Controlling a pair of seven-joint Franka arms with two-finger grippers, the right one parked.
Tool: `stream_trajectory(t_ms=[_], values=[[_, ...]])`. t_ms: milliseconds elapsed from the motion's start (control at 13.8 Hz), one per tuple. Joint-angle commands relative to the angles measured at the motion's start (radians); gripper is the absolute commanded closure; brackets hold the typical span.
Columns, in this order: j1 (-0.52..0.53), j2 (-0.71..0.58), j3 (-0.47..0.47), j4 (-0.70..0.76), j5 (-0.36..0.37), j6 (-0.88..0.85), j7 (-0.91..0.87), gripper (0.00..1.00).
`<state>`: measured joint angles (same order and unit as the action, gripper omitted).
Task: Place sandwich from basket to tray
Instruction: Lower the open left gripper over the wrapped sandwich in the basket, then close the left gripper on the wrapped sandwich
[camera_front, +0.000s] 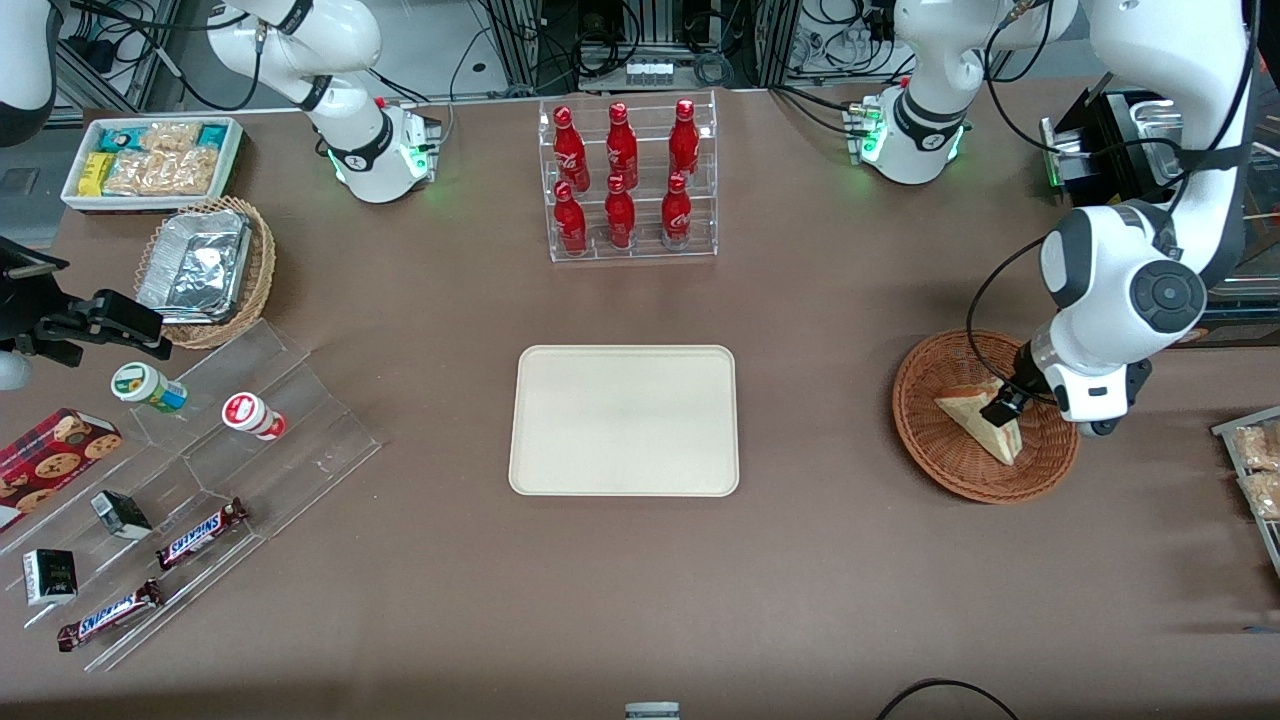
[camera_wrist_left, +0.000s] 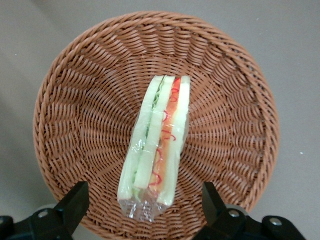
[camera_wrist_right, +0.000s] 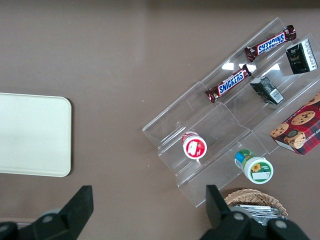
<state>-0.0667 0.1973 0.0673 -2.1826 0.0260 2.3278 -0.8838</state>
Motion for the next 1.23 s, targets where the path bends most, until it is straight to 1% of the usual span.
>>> stream_trajectory(t_ms=[0, 218, 508, 581, 653, 726, 871, 944, 1161], values=[[0.002, 0.008, 0.0, -0.025, 0.005, 0.044, -0.018, 0.0], [0.001, 0.031, 0.0, -0.045, 0.003, 0.099, -0.023, 0.0], [-0.001, 0.054, 0.0, -0.045, 0.003, 0.107, -0.023, 0.0], [-0.001, 0.06, 0.0, -0.045, 0.003, 0.107, -0.024, 0.04], [-0.001, 0.062, 0.0, -0.043, 0.0, 0.107, -0.038, 0.2], [-0.004, 0.07, 0.0, -0.039, 0.002, 0.104, -0.056, 0.45], [-0.013, 0.08, 0.0, -0.036, 0.006, 0.105, -0.06, 0.75], [-0.013, 0.082, 0.0, -0.036, 0.006, 0.104, -0.058, 0.81], [-0.021, 0.071, 0.0, -0.014, 0.018, 0.072, -0.05, 0.81]])
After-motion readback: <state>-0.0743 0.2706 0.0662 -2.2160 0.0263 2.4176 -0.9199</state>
